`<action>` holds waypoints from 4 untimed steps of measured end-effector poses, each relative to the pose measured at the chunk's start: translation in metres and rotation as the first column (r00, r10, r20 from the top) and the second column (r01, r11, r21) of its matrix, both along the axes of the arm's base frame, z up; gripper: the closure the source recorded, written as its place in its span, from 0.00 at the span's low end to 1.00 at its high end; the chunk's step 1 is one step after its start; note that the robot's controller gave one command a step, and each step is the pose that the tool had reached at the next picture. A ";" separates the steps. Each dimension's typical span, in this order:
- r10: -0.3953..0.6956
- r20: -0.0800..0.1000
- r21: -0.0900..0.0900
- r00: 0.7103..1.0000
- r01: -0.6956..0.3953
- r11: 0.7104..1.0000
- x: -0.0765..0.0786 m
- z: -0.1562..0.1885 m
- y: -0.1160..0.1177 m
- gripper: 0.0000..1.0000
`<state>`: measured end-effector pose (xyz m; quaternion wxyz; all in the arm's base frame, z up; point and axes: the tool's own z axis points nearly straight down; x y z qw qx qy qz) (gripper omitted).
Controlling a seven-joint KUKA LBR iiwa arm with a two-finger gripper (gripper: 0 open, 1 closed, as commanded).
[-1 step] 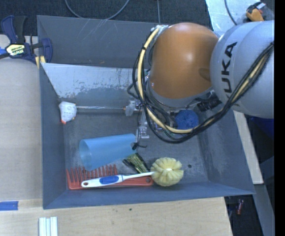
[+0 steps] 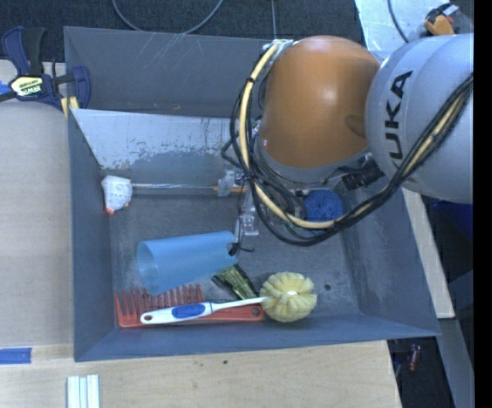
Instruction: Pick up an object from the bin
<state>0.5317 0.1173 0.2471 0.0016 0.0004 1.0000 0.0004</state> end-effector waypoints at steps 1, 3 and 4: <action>0.162 0.003 -0.001 0.987 -0.162 0.987 -0.025 -0.110 -0.050 0.00; -0.056 0.005 0.000 0.998 0.056 0.998 -0.048 -0.137 -0.111 0.00; 0.149 0.018 0.002 0.989 -0.150 0.989 -0.047 -0.176 -0.120 0.00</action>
Offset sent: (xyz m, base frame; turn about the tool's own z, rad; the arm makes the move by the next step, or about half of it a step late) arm -0.0405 -0.0737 -0.0871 -0.1180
